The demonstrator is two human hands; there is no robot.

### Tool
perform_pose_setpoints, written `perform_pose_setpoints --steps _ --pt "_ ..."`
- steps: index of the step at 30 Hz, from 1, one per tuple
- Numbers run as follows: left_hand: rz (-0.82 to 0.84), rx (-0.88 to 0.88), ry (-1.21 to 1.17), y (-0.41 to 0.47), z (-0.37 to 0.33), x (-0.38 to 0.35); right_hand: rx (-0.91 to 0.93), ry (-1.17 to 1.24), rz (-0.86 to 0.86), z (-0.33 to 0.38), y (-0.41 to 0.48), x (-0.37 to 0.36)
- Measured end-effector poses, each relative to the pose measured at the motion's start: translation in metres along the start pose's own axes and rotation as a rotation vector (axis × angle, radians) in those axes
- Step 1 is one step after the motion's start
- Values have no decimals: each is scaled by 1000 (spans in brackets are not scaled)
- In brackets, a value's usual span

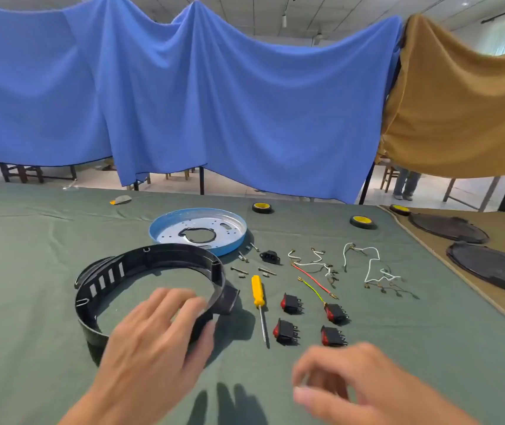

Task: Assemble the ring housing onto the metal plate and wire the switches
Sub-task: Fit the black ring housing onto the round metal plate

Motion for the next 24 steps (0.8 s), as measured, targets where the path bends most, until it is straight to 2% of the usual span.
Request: perform_pose_setpoints --steps 3,4,6,8,9,15,19,24 --pt "200 56 149 24 -5 -31 61 13 -300 18 51 8" --pt "273 74 165 29 -5 -43 51 -103 -366 17 66 8" --pt "344 73 207 31 -4 -60 -10 -352 -397 1 89 5" --pt "388 71 269 30 3 -71 -78 -565 -307 -18 104 -5" --pt "397 50 312 31 5 -76 -88 -595 -268 -26 109 -10" --pt "323 -126 446 46 2 -87 -99 -633 -309 -61 126 -2" --pt "281 -183 474 54 6 -94 -95 -615 -268 -72 134 7" --pt "313 -176 446 62 22 -106 -115 -360 -336 -73 156 28"
Point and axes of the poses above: each hand's wrist, its own y-axis towards the middle knuckle, its own x-axis out of the back of the hand, z = x × y, the point moved 3 cm from there along y, towards the middle knuckle, and after that the axes turned 10 degrees about -y, right-handed, at the moved point
